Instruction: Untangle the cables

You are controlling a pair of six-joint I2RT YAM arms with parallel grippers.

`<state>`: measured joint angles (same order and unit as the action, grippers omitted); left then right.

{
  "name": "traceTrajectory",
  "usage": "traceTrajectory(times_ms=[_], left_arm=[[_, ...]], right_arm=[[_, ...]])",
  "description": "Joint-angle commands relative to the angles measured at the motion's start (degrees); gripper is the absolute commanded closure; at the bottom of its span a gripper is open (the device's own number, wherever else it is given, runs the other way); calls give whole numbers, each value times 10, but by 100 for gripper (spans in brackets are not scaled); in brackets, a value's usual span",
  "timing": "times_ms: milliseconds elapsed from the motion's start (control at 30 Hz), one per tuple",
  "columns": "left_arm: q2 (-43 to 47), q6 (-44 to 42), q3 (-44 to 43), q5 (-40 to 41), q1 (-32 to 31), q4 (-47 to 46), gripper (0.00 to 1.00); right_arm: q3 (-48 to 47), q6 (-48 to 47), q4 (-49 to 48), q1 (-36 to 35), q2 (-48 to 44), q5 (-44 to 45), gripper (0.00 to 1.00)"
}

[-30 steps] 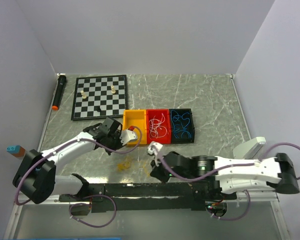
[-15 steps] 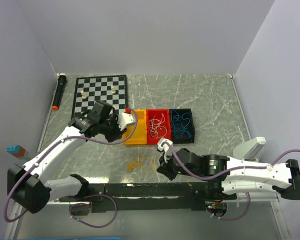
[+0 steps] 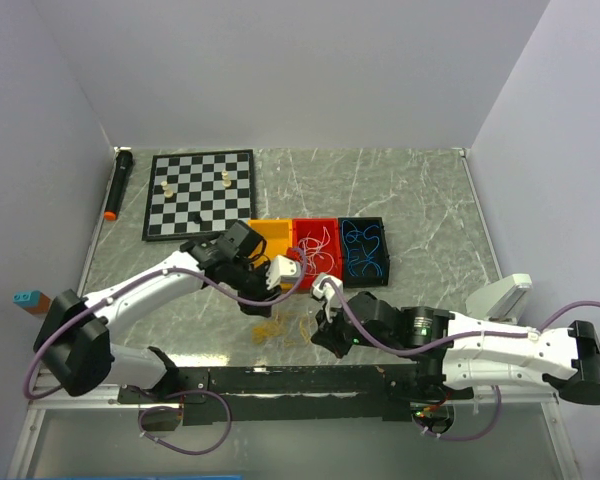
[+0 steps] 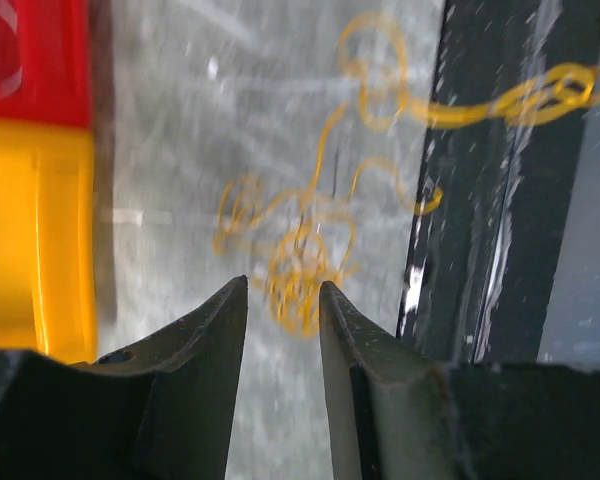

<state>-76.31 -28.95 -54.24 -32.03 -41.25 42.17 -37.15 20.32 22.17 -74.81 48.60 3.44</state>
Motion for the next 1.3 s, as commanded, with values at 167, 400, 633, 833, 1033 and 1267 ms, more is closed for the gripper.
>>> traceTrajectory(times_ms=[167,400,633,833,1033,1267], left_arm=[[-67,2,-25,-109,-31,-76,58],[-95,-4,-32,-127,-37,-92,60],[-103,-23,-38,-138,-37,-68,88],[-90,-43,-29,-117,-34,-40,99],[-60,-63,-23,-81,7,-4,99],[-5,-97,8,-39,49,32,99]], right_arm=[[-5,4,-33,48,-54,-75,100],[-11,3,-45,90,-52,-142,100],[-11,3,-48,111,-52,-168,100],[-12,1,-35,128,-62,-168,100],[-6,10,-4,151,-83,-135,85],[8,47,19,181,-69,-66,83]])
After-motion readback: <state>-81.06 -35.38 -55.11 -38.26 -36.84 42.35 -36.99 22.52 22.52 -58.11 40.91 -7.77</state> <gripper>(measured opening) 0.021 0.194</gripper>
